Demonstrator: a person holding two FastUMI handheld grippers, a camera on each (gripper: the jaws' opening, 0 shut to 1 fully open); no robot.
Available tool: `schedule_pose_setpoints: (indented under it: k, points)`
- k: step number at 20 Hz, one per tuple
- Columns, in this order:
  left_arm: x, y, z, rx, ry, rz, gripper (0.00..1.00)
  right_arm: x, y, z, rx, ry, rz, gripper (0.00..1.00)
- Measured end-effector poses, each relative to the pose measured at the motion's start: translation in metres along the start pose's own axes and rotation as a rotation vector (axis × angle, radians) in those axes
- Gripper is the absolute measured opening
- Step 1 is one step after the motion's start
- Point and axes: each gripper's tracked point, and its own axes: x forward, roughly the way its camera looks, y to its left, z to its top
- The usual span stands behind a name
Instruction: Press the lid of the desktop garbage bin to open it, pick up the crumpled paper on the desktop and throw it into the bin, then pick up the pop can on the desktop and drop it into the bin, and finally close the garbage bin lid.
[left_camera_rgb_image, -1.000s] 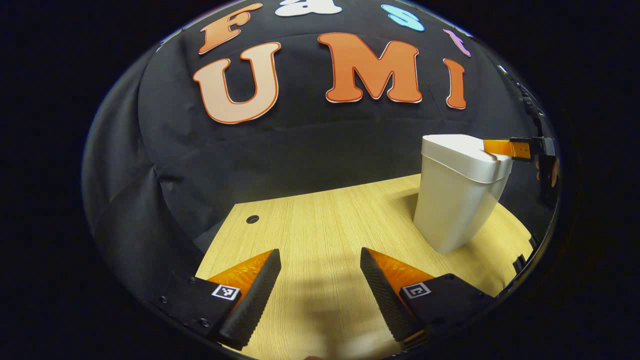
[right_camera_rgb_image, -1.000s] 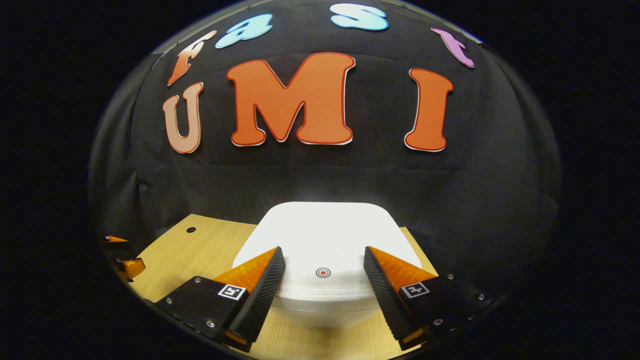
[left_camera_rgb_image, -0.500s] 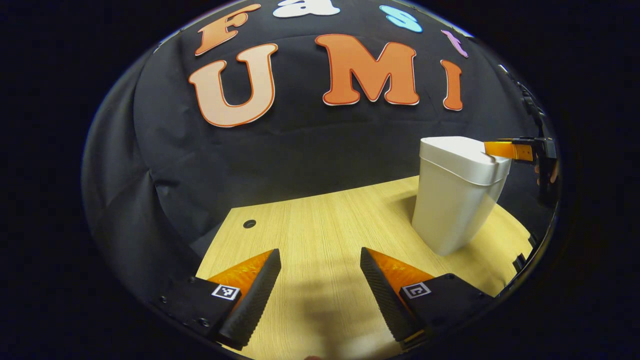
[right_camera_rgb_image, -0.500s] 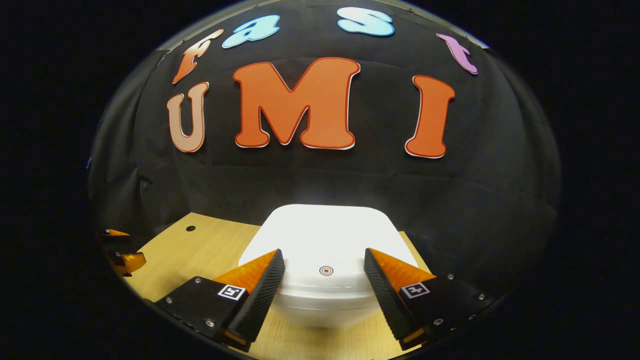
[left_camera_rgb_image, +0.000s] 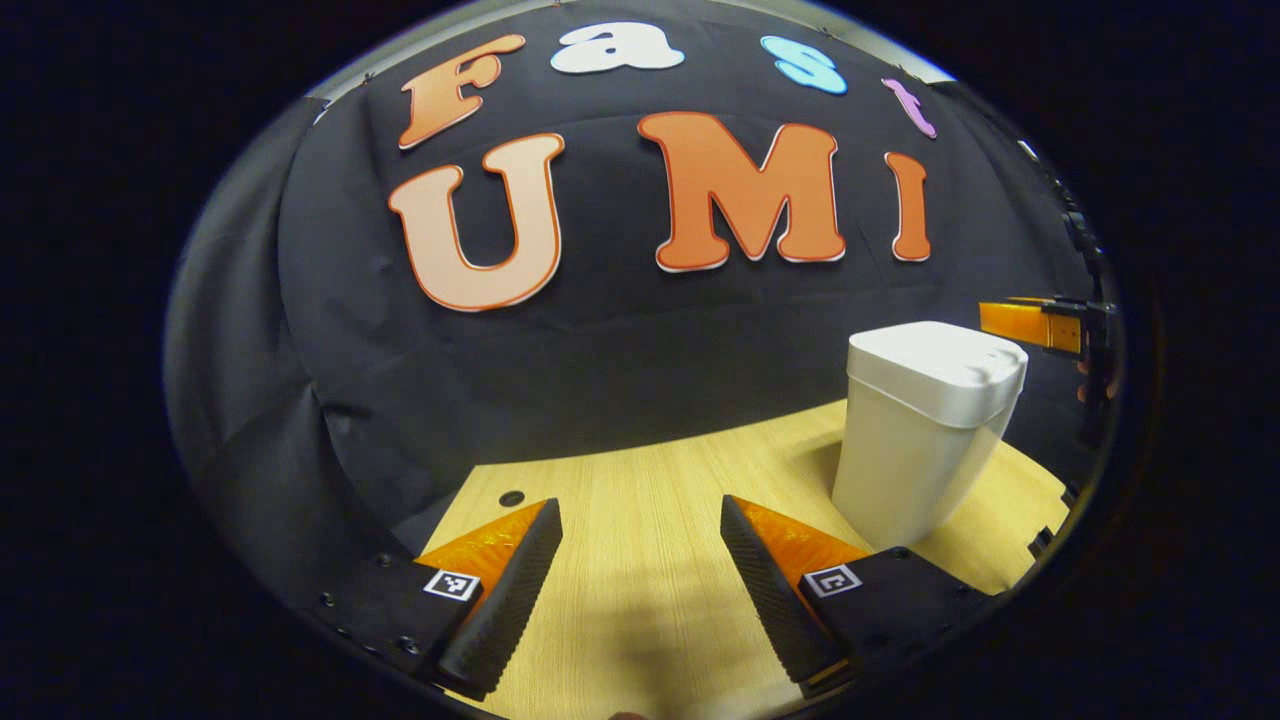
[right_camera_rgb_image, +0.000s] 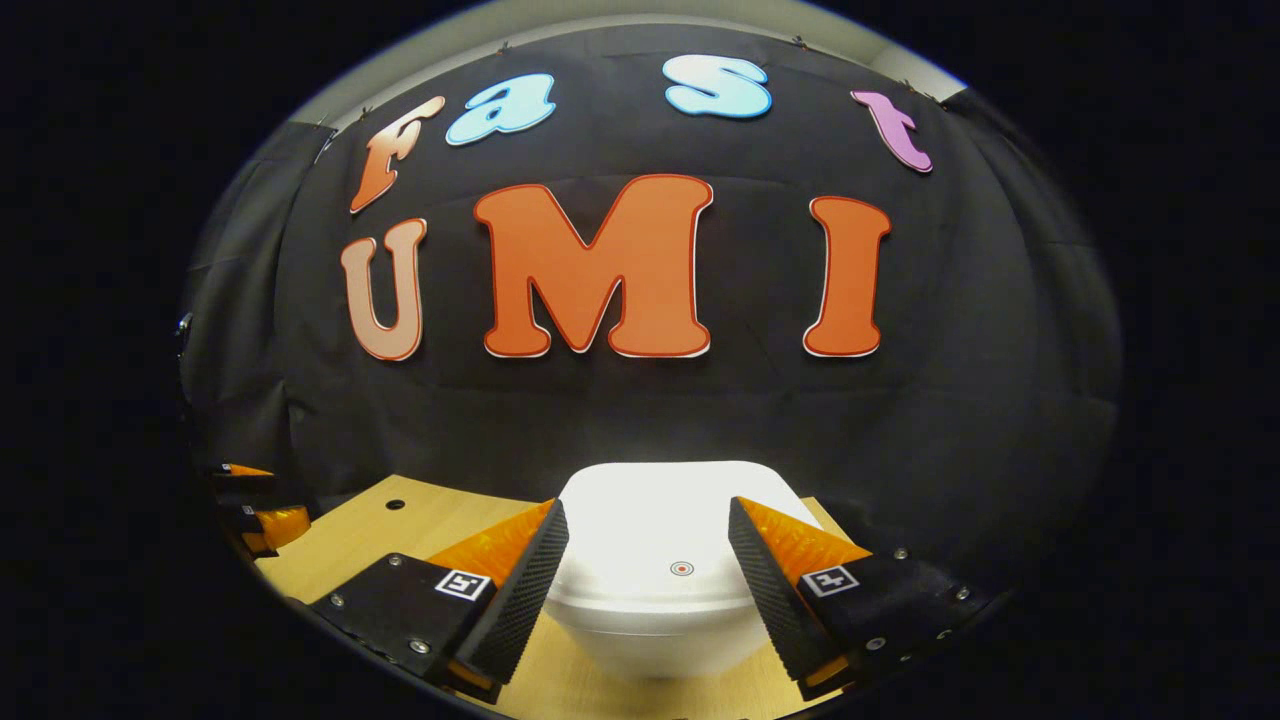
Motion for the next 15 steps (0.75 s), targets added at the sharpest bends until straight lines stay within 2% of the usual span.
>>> schedule_pose_setpoints:
  k: [3,10,15]
  points:
    - [-0.003,0.001,0.023,-0.047,-0.055,0.0,1.0,-0.01,0.023,0.001,0.01,-0.038,0.038,0.97]
    - [-0.018,0.017,0.068,-0.017,-0.212,0.059,1.0,-0.03,0.059,0.01,-0.046,-0.102,0.066,0.97]
    - [-0.024,0.01,0.076,-0.025,-0.253,0.019,1.0,-0.037,0.074,0.004,-0.037,-0.103,0.074,0.97]
